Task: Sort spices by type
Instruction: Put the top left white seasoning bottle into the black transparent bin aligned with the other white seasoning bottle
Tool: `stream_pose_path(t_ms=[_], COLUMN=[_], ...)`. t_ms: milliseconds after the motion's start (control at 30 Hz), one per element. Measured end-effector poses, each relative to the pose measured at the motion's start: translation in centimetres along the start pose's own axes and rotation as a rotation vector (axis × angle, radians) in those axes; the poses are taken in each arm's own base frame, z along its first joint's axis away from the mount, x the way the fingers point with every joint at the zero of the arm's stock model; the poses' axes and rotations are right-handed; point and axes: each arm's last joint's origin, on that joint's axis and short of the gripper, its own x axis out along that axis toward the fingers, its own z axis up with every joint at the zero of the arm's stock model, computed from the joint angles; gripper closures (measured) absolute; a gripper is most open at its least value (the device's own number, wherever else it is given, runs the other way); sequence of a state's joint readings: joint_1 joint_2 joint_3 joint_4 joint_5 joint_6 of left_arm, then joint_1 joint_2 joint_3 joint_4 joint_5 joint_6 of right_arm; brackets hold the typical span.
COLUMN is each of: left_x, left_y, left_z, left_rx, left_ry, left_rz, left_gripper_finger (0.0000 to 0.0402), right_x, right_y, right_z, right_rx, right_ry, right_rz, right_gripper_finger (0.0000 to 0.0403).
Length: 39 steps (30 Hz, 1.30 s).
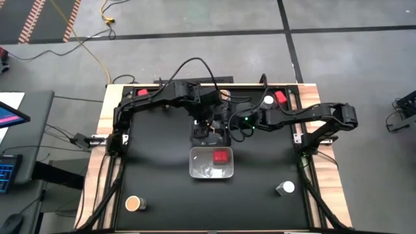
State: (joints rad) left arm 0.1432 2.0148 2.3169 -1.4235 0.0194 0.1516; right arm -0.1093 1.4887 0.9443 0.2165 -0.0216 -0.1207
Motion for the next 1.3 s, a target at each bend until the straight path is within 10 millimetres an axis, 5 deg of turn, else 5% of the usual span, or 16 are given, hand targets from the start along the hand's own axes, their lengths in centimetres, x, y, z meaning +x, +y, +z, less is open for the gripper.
stream_pose_path(t_ms=[567,800,1100,1300], left_x=[0.0,-0.1,-0.7,-4.2], left_y=[0.0,0.1,0.3,0.2], left_z=[0.2,0.5,0.5,0.5], left_rx=[-0.023,-0.045,-0.068,-0.072], left_ry=[-0.019,-0.053,-0.082,-0.260], left_rz=[0.004,0.013,0.017,0.069], left_gripper_finger=[0.0193,0.0141,0.0123,0.0123], right_x=[0.0,0.1,-3.8,-7.4], right_y=[0.0,0.1,-1.6,-2.8], right_z=[-0.1,-0.7,0.2,-0.8], right_rx=[0.023,0.032,0.088,0.196], right_ry=[0.006,0.052,0.141,0.178], right_rz=[0.004,0.010,-0.033,-0.099], right_gripper_finger=[0.0185,0.0185,0.0185,0.0185])
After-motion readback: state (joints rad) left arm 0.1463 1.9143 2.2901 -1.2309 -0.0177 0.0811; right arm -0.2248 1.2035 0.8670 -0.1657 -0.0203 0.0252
